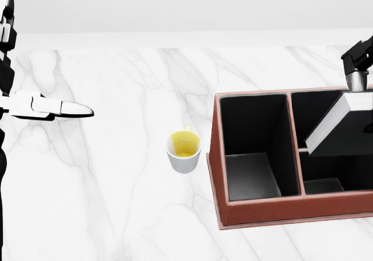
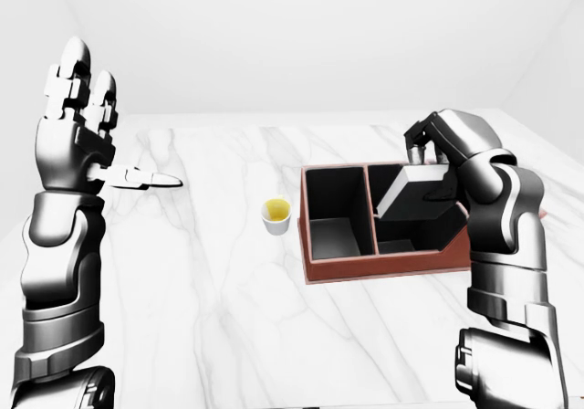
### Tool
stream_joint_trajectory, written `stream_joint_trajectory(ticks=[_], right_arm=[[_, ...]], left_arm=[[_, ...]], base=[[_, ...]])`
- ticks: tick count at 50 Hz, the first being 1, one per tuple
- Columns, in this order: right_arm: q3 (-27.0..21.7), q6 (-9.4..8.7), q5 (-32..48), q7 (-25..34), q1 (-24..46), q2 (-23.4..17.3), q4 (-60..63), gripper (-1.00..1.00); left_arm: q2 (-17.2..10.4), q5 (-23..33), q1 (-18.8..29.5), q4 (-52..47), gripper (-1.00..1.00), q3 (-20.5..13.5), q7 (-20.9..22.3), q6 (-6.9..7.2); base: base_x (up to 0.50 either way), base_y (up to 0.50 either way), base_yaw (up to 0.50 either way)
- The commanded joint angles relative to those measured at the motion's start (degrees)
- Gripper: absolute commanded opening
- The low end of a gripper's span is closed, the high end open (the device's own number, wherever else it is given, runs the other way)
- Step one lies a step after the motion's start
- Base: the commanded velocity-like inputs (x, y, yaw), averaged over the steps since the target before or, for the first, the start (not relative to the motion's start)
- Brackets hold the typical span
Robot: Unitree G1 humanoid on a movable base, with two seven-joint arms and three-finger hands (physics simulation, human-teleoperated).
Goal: Pick up the book and place it in the caddy.
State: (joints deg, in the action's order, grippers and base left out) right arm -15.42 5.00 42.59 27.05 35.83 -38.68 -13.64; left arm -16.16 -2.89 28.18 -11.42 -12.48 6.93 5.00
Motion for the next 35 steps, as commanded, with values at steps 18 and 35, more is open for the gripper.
stream_joint_trajectory(ticks=[18,35], right_arm=[[1.6,0.0,7.3,-10.5,-1.3,1.4,-10.3,-1.0],[4.2,0.0,11.8,-17.1,0.8,2.3,-17.7,-1.0]], left_arm=[[-0.3,-0.3,-2.1,-2.0,1.0,-1.1,0.1,0.0],[-0.5,-0.5,-2.9,-2.3,1.0,-1.7,0.0,0.0]], base=[[0.0,0.0,0.0],[0.0,0.0,0.0]])
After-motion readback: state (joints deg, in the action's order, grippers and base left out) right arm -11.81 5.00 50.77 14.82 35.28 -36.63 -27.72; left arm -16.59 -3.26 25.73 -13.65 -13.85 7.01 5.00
